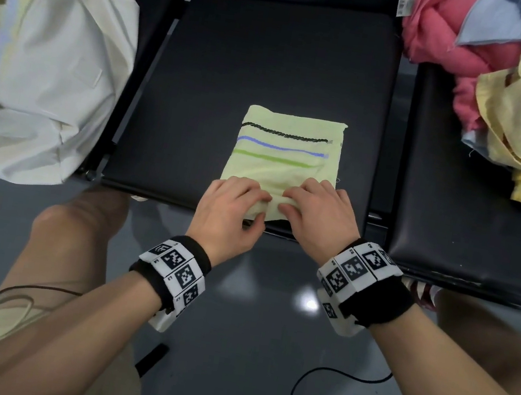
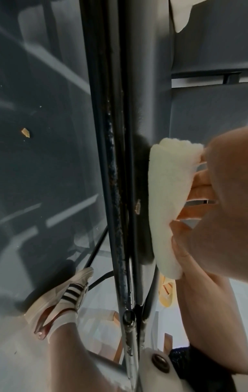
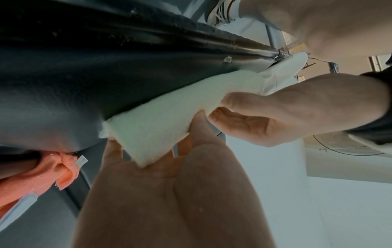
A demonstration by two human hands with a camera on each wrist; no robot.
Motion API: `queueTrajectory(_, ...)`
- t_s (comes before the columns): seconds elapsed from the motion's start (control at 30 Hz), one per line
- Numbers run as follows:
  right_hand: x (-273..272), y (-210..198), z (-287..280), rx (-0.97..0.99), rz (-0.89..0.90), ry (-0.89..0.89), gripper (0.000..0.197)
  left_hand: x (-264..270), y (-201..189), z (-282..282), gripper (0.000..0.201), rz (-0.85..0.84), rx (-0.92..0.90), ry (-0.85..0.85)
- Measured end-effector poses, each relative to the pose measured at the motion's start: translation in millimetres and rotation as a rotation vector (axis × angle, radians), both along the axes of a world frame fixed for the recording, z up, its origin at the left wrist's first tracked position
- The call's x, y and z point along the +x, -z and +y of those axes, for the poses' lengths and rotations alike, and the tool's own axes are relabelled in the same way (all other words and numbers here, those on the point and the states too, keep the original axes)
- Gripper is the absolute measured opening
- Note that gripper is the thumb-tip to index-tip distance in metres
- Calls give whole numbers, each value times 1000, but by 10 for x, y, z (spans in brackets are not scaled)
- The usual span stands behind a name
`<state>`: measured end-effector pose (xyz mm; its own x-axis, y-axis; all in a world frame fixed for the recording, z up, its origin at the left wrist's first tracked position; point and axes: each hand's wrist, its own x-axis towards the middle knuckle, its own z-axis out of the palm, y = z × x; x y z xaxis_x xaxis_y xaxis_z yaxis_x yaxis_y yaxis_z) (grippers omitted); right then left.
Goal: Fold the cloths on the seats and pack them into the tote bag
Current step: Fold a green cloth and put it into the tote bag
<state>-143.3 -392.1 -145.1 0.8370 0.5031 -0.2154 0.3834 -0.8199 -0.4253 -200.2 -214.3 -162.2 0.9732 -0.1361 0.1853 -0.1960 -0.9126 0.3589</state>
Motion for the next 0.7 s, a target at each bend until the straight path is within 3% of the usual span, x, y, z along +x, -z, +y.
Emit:
queueTrajectory(0.1, -2, -9, 1, 21, 2, 24, 34, -14, 18, -2, 40, 38, 65, 14)
queueTrajectory(0.27, 2, -37, -11, 140, 33, 88, 33, 22, 19, -51, 31, 29, 43, -52)
queueTrajectory(0.6, -14, -11, -57, 102, -1, 23, 39, 83, -91, -87, 44, 172, 105, -114)
queueTrajectory(0.7, -20, -5, -54, 95, -2, -4, 35, 92, -157, -107, 36, 225, 63, -202)
